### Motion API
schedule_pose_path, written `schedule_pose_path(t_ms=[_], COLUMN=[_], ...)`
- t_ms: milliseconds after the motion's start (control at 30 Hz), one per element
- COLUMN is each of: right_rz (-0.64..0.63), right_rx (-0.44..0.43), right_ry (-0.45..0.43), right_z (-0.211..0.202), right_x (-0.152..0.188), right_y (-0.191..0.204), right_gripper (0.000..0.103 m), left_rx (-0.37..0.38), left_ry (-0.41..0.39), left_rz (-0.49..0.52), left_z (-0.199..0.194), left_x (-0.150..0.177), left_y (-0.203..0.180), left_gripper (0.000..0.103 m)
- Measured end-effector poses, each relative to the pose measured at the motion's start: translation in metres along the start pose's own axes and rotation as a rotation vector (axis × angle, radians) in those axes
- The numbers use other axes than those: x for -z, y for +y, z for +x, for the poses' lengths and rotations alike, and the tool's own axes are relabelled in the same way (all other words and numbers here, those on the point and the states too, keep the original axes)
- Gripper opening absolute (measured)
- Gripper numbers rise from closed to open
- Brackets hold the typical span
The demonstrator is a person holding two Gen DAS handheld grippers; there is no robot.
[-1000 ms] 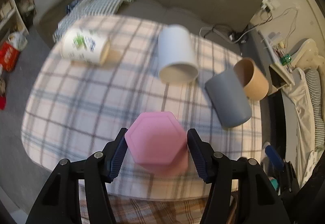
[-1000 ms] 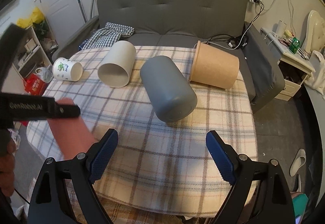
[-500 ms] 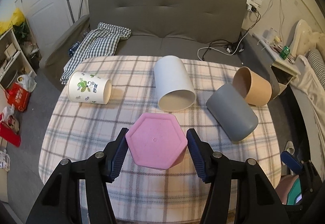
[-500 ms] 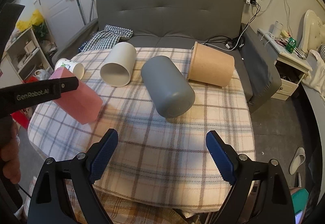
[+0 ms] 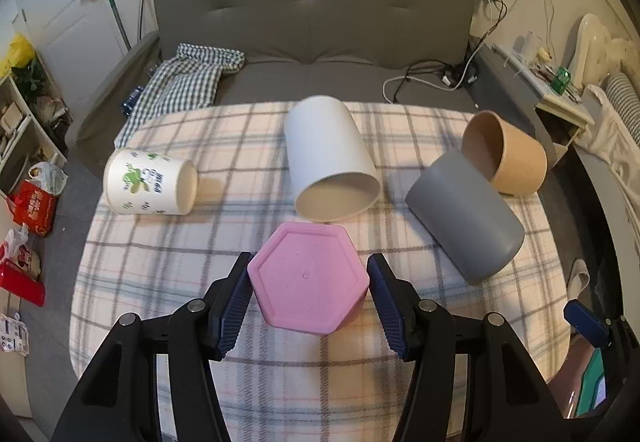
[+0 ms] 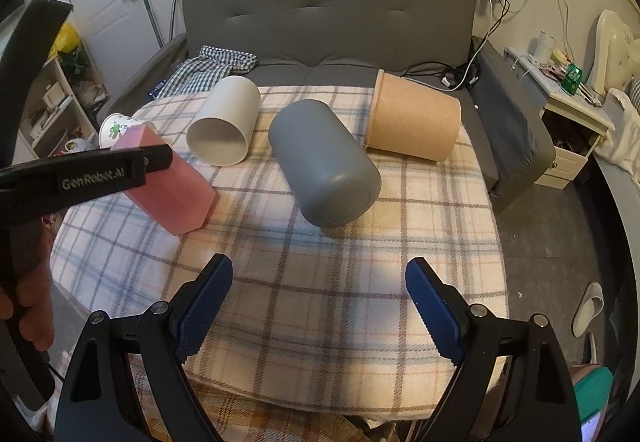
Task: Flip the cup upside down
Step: 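Rotate the pink cup with the left tool so its open rim faces down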
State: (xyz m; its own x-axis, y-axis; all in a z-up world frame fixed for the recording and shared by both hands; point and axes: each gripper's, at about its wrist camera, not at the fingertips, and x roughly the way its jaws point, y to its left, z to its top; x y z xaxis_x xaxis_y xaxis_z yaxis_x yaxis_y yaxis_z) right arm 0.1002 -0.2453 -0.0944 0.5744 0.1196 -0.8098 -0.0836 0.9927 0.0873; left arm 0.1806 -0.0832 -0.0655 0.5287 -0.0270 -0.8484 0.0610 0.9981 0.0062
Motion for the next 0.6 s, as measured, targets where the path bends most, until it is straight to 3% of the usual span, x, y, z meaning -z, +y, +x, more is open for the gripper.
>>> schedule_pose_path(t_ms=[600], right_rz=[0.022], right_rx=[-0.005], right_ry=[0.01], right_z=[0.0016], right_x=[0.0002], right_y=[-0.0046], right_gripper=[0.089], left_rx=[0.025], left_ry=[0.035], left_rz=[0.018], left_z=[0.0042], left_x=[-0.0014], left_y=[-0.0047], left_gripper=[0.06])
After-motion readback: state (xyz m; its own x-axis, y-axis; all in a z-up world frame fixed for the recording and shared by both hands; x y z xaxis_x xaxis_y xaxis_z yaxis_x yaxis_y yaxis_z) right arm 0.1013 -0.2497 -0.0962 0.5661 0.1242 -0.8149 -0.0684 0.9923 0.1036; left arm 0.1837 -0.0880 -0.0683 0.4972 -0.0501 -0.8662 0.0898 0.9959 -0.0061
